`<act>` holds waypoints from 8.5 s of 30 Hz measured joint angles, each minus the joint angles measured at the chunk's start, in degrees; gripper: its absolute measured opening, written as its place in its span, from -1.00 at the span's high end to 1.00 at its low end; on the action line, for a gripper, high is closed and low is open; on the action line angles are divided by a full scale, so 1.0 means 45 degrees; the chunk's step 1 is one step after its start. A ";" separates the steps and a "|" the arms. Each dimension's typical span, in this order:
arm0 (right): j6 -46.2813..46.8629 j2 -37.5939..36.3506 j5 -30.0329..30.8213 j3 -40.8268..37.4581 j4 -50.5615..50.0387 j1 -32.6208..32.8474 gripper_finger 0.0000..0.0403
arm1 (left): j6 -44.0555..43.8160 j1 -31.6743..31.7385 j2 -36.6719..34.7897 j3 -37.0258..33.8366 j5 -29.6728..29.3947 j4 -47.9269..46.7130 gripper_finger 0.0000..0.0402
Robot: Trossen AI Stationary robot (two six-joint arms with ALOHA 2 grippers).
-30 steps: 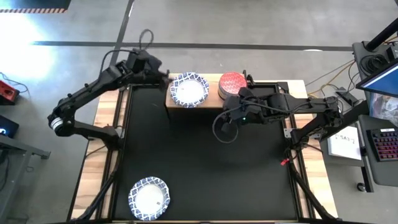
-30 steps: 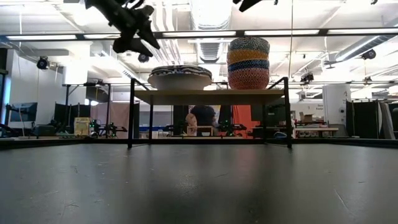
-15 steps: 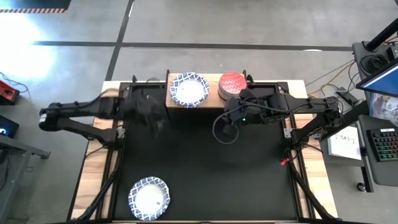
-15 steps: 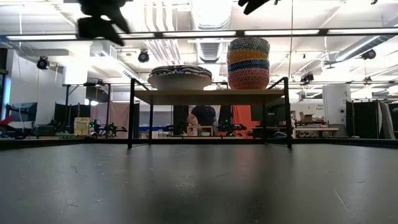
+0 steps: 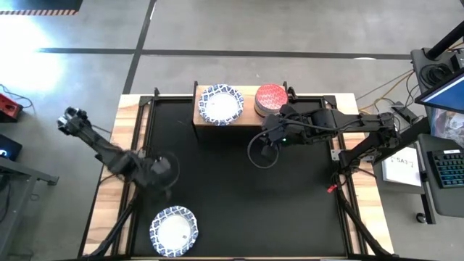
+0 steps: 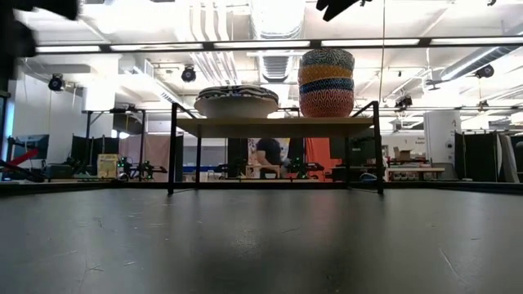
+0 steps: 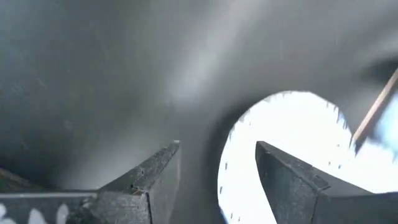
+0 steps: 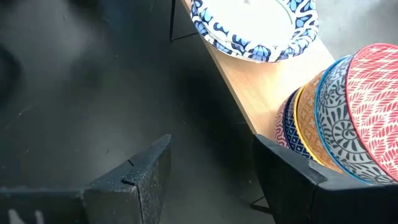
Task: Place and stack bowls onto a shelf
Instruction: Stack the blue bowl on top of the stacked bowls on the shelf
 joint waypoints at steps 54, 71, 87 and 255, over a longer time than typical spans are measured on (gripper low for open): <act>0.0209 0.0005 0.0000 -0.0010 0.0015 0.0000 -0.04 | -0.3706 -0.4167 0.4701 -0.3111 0.0698 0.6244 0.16; 0.0214 0.0005 0.0000 -0.0010 0.0019 0.0000 -0.04 | -0.2066 -0.3143 0.2984 -0.3008 -0.0957 0.6450 0.96; 0.0509 0.0005 -0.0519 -0.0010 -0.0002 0.0000 -0.04 | 0.5182 0.3335 -0.2123 -0.3011 -0.3764 0.7145 0.98; -0.0813 0.2407 -0.5221 0.0002 0.6388 -0.6586 0.94 | 1.2401 0.8220 -0.2629 0.0306 -0.1070 0.8751 0.03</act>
